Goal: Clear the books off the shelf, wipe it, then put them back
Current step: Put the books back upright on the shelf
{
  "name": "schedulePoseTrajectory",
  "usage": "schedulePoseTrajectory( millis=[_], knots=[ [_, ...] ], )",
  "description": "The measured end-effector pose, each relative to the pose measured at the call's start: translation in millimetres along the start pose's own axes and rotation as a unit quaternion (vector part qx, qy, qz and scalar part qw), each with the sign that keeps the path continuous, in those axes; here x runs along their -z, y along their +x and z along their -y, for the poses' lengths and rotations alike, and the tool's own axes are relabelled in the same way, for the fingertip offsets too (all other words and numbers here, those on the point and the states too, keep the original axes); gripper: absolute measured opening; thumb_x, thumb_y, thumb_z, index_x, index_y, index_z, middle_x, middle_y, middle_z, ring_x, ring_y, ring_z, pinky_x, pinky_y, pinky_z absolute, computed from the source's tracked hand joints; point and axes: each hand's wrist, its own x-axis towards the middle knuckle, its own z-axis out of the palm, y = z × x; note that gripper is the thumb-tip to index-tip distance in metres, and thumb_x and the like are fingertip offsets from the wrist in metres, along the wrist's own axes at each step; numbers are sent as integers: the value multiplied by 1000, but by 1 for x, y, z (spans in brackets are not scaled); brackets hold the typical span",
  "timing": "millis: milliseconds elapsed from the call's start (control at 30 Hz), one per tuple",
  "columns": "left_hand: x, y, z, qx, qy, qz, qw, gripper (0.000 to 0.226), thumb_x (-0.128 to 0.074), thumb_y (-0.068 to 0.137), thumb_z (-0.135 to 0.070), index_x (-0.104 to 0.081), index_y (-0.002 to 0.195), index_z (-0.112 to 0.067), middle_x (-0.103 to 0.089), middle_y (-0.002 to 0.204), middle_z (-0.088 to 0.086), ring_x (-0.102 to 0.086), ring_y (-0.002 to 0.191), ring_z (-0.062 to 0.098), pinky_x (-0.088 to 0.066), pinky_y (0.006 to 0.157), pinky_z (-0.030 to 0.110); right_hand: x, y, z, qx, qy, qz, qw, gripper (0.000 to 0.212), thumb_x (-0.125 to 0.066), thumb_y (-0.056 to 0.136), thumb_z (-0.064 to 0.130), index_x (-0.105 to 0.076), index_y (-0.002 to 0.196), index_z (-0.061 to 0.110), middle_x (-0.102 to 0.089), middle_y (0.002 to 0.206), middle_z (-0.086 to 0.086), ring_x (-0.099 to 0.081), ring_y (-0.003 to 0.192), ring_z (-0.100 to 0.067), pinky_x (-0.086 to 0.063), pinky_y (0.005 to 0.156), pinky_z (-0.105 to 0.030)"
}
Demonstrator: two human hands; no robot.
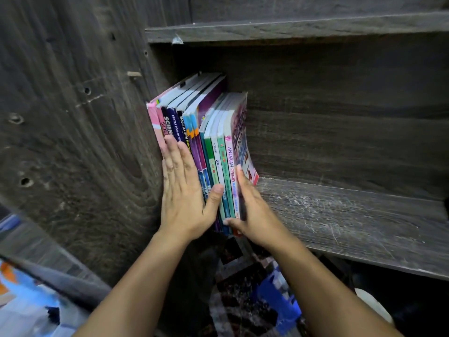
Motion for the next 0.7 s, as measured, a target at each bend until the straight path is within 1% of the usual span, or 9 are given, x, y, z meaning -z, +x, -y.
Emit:
schedulePoseTrajectory(
  millis=[100, 167, 233, 267, 367, 500, 567, 633, 700],
  knots=[
    [6, 0, -7, 14, -34, -20, 999, 90, -28, 94, -54, 2, 149, 9, 13, 157, 24, 13, 147, 35, 0, 120, 46, 0, -1, 1, 0, -19, -5, 1000, 125, -81, 76, 27, 21, 148, 40, -10, 160, 9, -15, 143, -4, -15, 113, -21],
    [3, -5, -6, 18, -47, -31, 998, 90, -26, 94, -56, 1, 148, 11, 11, 157, 26, 12, 147, 37, 0, 120, 47, -1, 0, 2, 0, -29, -5, 1000, 129, -82, 75, 30, 25, 145, 43, -8, 161, 7, -16, 145, -8, -17, 114, -26],
    [-5, -13, -1, 19, -45, -8, 999, 93, -22, 95, -60, 5, 147, 12, 17, 155, 27, 15, 146, 39, 2, 120, 46, -5, 1, 2, 3, -32, -12, 999, 130, -81, 76, 30, 29, 142, 46, -7, 162, 6, -14, 146, -10, -20, 117, -34],
    [-11, -17, 2, 16, -38, 9, 999, 95, -21, 94, -62, 7, 147, 13, 20, 154, 27, 17, 145, 39, 4, 120, 47, -7, 1, 1, 5, -28, -15, 999, 129, -80, 77, 29, 30, 141, 47, -5, 162, 6, -11, 147, -10, -20, 117, -35],
    [-25, -24, 6, 30, -21, 39, 999, 101, -13, 92, -69, 14, 144, 13, 26, 151, 29, 22, 143, 41, 11, 118, 47, -13, 1, 0, 6, -10, -20, 1000, 122, -75, 82, 26, 29, 142, 48, -1, 163, 8, -4, 148, -7, -16, 119, -34],
    [-27, -23, -9, 67, -45, 20, 997, 103, -8, 88, -74, 20, 145, 7, 30, 152, 25, 24, 143, 39, 13, 117, 48, -15, -2, -5, 3, 8, -15, 1000, 119, -74, 82, 25, 25, 144, 48, 0, 162, 11, -3, 147, -3, -18, 120, -34],
    [-23, -18, -14, 50, -42, 3, 998, 103, -5, 87, -75, 20, 145, 6, 28, 152, 25, 22, 143, 40, 12, 117, 50, -14, -2, -7, 0, 10, -7, 1000, 121, -76, 81, 27, 26, 143, 50, 1, 162, 13, -5, 147, -2, -17, 118, -31],
    [-20, -11, -10, 4, -11, 4, 1000, 99, -1, 87, -73, 21, 145, 4, 26, 152, 25, 19, 143, 42, 10, 117, 53, -14, -2, -8, -4, 7, -10, 1000, 120, -76, 81, 29, 25, 142, 52, 0, 162, 15, -7, 147, -4, -17, 116, -28],
    [-19, -7, -1, -25, 15, 10, 1000, 93, 0, 89, -71, 23, 145, 0, 26, 152, 23, 18, 144, 42, 9, 117, 55, -17, -1, -8, -3, 7, -21, 1000, 120, -77, 81, 29, 25, 141, 54, -1, 162, 13, -6, 148, -6, -18, 119, -35]
  ],
)
